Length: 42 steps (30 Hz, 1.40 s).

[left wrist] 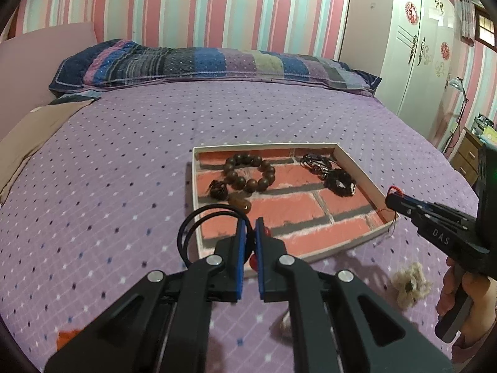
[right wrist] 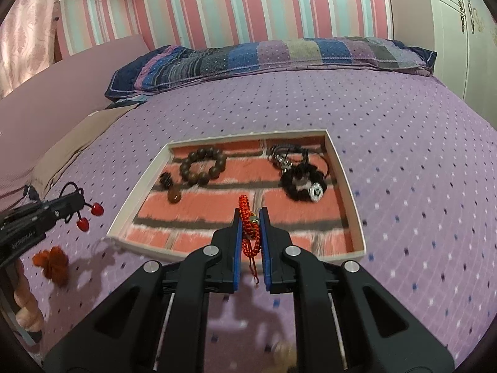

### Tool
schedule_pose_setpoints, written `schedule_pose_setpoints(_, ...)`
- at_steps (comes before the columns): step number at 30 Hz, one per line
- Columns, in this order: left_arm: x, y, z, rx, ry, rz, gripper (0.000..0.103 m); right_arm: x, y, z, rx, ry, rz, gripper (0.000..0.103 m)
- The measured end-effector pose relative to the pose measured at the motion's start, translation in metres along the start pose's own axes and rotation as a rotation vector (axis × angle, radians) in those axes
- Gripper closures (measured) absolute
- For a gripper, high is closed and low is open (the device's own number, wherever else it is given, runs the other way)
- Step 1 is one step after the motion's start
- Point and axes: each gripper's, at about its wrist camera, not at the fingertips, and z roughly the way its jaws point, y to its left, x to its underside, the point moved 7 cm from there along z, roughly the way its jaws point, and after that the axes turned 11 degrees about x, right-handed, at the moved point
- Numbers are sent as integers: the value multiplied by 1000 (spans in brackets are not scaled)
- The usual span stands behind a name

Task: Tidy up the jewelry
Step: 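Carry red charm in right tool to tray while left tool carries hair tie, then open right tool to drop red charm while left tool releases hair tie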

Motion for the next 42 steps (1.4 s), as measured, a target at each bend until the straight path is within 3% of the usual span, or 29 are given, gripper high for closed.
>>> schedule_pose_setpoints(4, -9, 7, 31, 18, 33, -37, 96, -17, -2, 24, 13, 8, -6, 92)
schedule_pose_setpoints(12, -17, 27, 88, -17, 91, -49, 96, -33, -10, 72, 60, 35, -29, 92)
schedule_pose_setpoints(22, -11, 47, 137, -39, 158, -83, 96, -26, -19, 123, 85, 126, -28, 92)
schedule_pose_setpoints(42, -8, 57, 153, -83, 185, -79, 95, -16, -18, 149, 98, 213, -43, 91)
